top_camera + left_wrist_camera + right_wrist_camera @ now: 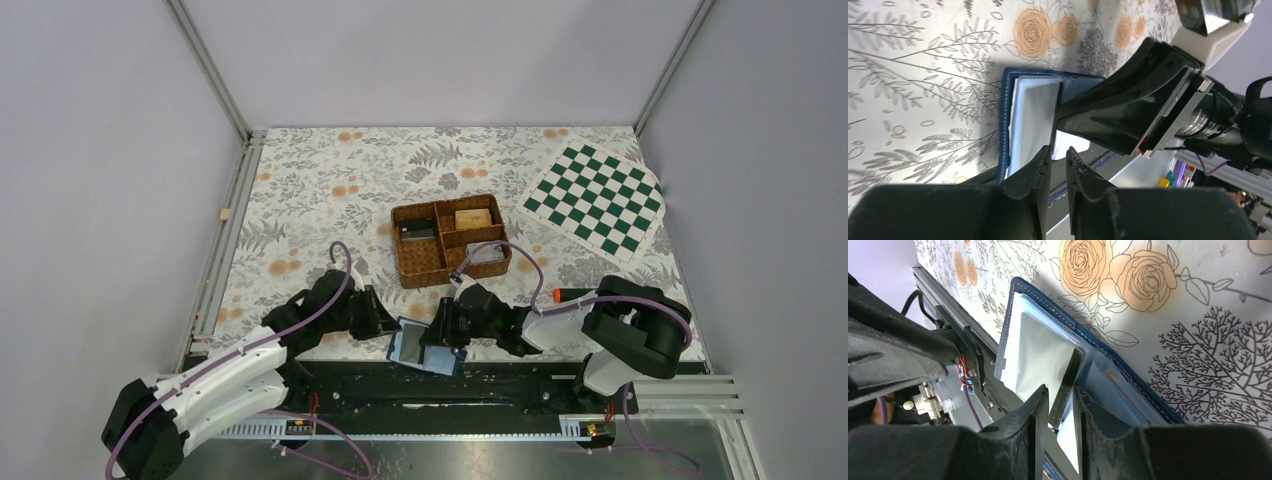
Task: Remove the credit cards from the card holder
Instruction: Remove the credit card from the card holder.
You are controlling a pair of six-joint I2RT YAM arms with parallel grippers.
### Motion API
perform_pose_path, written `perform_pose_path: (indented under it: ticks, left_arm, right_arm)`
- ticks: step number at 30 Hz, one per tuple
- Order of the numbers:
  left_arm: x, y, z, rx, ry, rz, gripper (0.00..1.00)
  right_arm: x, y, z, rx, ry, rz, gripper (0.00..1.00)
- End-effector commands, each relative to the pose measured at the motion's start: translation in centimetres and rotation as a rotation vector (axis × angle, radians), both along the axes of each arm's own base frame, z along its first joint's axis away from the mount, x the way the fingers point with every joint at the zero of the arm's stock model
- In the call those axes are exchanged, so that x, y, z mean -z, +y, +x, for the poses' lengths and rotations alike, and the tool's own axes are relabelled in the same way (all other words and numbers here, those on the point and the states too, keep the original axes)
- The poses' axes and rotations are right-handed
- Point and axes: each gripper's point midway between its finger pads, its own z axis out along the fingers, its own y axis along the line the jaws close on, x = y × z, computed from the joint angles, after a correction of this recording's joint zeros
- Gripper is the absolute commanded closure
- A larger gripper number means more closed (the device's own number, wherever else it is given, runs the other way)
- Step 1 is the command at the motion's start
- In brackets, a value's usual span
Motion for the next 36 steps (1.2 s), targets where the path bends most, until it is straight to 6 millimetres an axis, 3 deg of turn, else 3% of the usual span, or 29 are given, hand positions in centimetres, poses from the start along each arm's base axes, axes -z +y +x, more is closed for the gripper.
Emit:
perform_pose_path:
  ticks: [1, 9, 17, 21, 28, 36]
  left_arm:
    - [-0.5, -2.5, -0.4, 0.083, -0.010, -0.131, 0.84]
    - [5.2, -1.0, -1.4, 0.057, 0.070, -0.030, 0.92]
    - [7.2, -0.2, -2.3, 0.051, 0.105, -0.004, 0.94]
    - [7.3, 0.0, -2.3, 0.044, 0.102, -0.001, 0.95]
    - [8.6, 1.7, -2.5, -0.006, 0.134, 0.096, 0.95]
    - [9.3, 2.3, -2.1, -0.031, 0.135, 0.147, 0.95]
  right_arm:
    - [0.3, -0.4, 0.8, -0.023, -0.083, -0.087, 0.68]
    - [0.1, 0.0, 0.7, -0.035, -0.079, -0.071, 0.68]
    - [-0.7, 0.6, 0.6, 0.012, -0.047, 0.029, 0.63]
    - [-0.5, 0.6, 0.6, 0.033, -0.030, 0.054, 0.70]
    - [-0.9, -0.9, 1.4, 0.058, -0.080, 0.023, 1.00]
    - [-1.6, -2.0, 2.5, 0.038, -0.111, -0.003, 1.00]
